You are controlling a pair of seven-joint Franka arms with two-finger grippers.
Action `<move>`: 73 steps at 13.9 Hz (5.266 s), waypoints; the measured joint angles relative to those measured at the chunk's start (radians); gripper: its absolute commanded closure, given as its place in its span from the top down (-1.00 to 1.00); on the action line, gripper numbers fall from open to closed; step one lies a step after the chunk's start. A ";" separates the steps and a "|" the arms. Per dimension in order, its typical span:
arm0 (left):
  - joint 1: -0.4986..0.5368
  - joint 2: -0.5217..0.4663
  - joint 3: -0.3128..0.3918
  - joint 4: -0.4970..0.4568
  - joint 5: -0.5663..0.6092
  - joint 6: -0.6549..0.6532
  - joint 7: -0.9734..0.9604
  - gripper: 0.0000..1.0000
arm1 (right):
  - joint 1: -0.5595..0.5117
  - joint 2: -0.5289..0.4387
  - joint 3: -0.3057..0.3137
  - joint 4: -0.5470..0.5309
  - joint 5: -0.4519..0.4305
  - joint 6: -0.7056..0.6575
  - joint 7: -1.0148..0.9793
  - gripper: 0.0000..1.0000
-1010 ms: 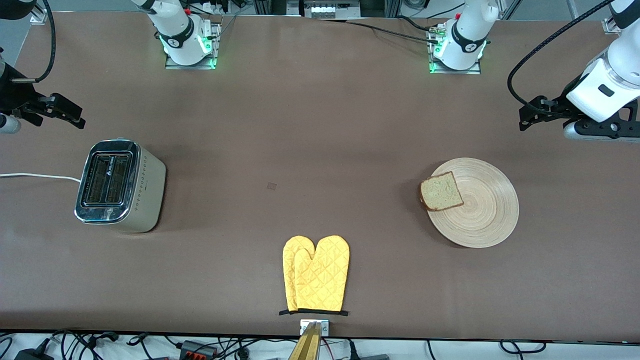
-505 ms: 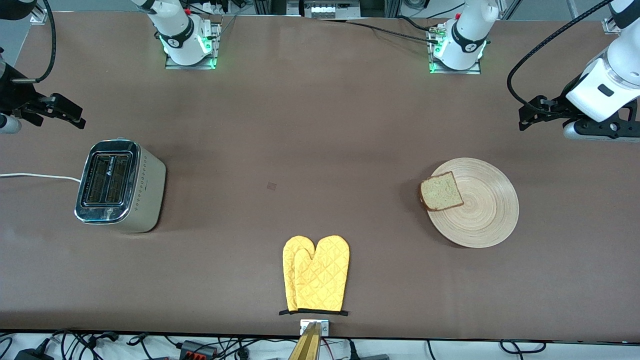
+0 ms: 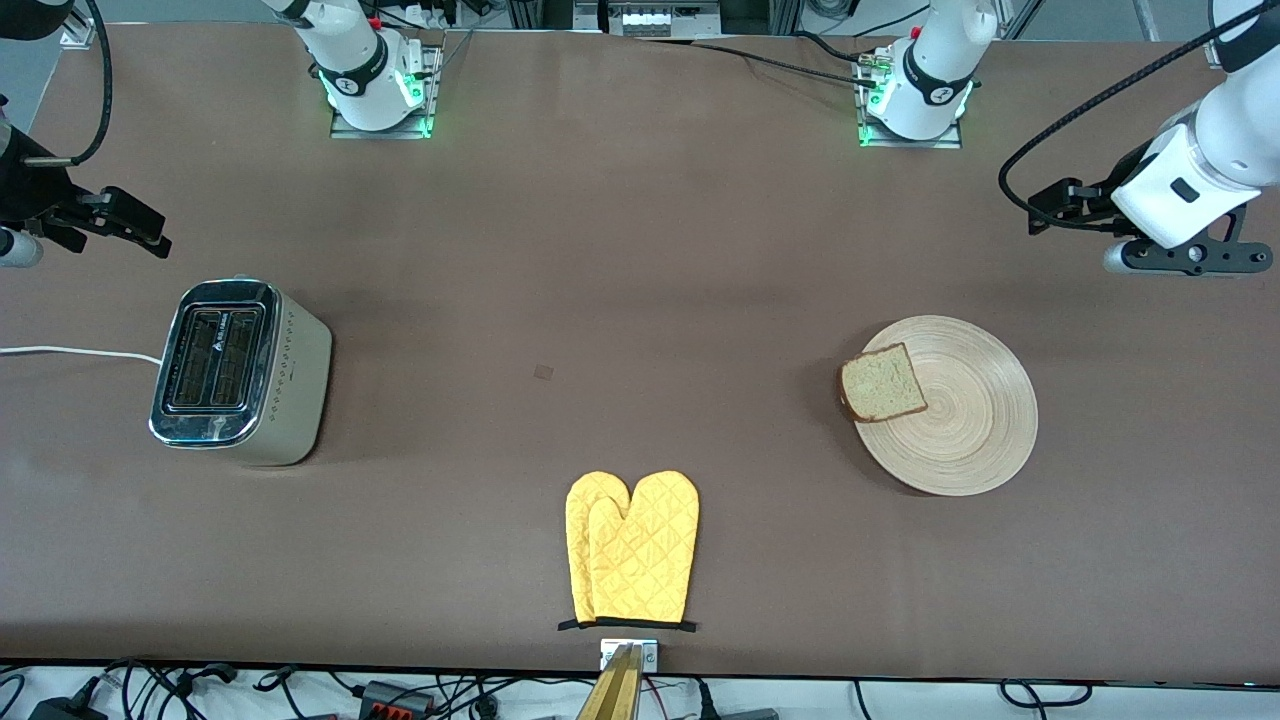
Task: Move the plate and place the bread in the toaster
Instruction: 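Lower the left gripper toward the rim of the wooden plate, then close the left gripper on the plate rim, then slide the plate with the left gripper toward the table middle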
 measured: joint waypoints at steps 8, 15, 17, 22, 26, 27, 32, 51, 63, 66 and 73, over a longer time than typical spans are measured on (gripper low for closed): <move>0.103 0.137 0.002 0.037 -0.033 -0.002 0.063 1.00 | 0.001 0.000 0.002 0.000 0.000 0.000 0.000 1.00; 0.425 0.374 0.009 0.060 -0.377 0.138 0.512 1.00 | 0.001 0.000 0.004 0.000 0.000 0.000 0.000 1.00; 0.513 0.476 0.010 0.061 -0.499 0.144 0.668 1.00 | 0.001 0.000 0.004 0.000 0.000 0.000 0.000 1.00; 0.588 0.732 0.010 0.131 -0.688 0.159 0.928 1.00 | 0.001 0.001 0.004 -0.001 0.000 0.000 0.000 1.00; 0.598 0.882 0.008 0.221 -0.768 0.194 0.971 0.99 | 0.001 0.004 0.004 -0.001 0.000 0.006 0.000 1.00; 0.597 0.897 0.007 0.232 -0.773 0.214 0.971 0.94 | 0.002 0.004 0.004 -0.001 0.000 0.007 0.000 1.00; 0.585 0.956 -0.007 0.239 -0.849 0.262 0.969 0.91 | 0.002 0.004 0.004 -0.002 0.000 0.008 0.000 1.00; 0.545 0.967 -0.014 0.251 -0.796 0.220 1.000 -0.98 | 0.012 -0.049 0.000 -0.109 0.030 0.105 -0.001 1.00; 0.423 0.939 -0.106 0.248 -0.834 0.107 0.793 -0.98 | 0.007 -0.022 -0.008 -0.043 0.036 0.045 -0.002 1.00; 0.396 0.880 -0.253 0.152 -0.876 0.318 0.733 -0.98 | 0.008 -0.022 -0.008 -0.039 0.036 0.031 -0.004 1.00; 0.398 0.858 -0.609 -0.148 -1.041 0.874 0.729 -0.98 | 0.010 -0.015 -0.004 -0.037 0.036 0.022 -0.010 1.00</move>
